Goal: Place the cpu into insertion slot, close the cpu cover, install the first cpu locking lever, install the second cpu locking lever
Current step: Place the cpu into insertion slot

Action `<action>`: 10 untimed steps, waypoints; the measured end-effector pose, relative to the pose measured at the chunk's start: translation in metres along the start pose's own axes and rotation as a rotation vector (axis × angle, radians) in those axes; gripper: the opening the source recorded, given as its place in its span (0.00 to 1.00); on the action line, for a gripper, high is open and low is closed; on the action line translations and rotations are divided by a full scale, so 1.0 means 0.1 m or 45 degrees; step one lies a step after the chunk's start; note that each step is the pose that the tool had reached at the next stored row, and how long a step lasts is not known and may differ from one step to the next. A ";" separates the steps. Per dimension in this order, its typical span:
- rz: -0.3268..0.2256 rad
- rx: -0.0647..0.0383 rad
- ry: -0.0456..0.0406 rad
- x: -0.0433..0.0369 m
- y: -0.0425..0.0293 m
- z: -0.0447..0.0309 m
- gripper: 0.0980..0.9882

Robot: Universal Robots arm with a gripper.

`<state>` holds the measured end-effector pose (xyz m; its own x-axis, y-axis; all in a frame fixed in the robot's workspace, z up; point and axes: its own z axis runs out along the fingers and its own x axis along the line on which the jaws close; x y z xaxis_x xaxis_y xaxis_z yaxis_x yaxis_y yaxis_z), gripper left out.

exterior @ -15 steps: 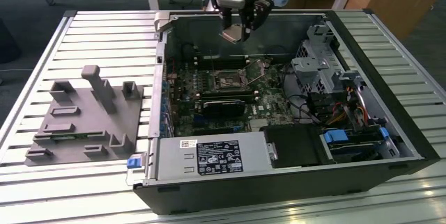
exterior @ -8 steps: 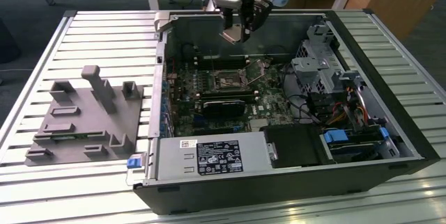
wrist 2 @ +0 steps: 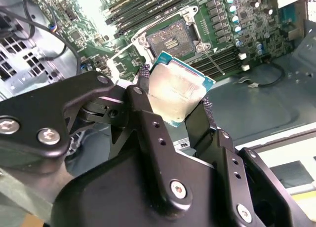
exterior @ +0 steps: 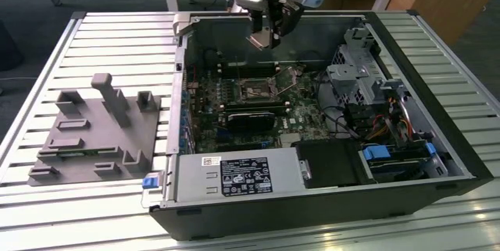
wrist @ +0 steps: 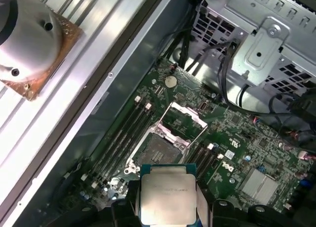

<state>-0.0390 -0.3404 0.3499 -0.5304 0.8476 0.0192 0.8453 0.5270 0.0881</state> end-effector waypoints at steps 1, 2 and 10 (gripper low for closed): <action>0.017 0.000 -0.002 0.000 0.000 0.002 0.49; 0.032 0.000 -0.003 0.000 0.000 0.003 0.49; 0.175 -0.003 -0.016 0.001 -0.001 0.019 0.49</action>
<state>-0.0390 -0.3403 0.3481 -0.4085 0.9125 0.0191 0.9099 0.4055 0.0879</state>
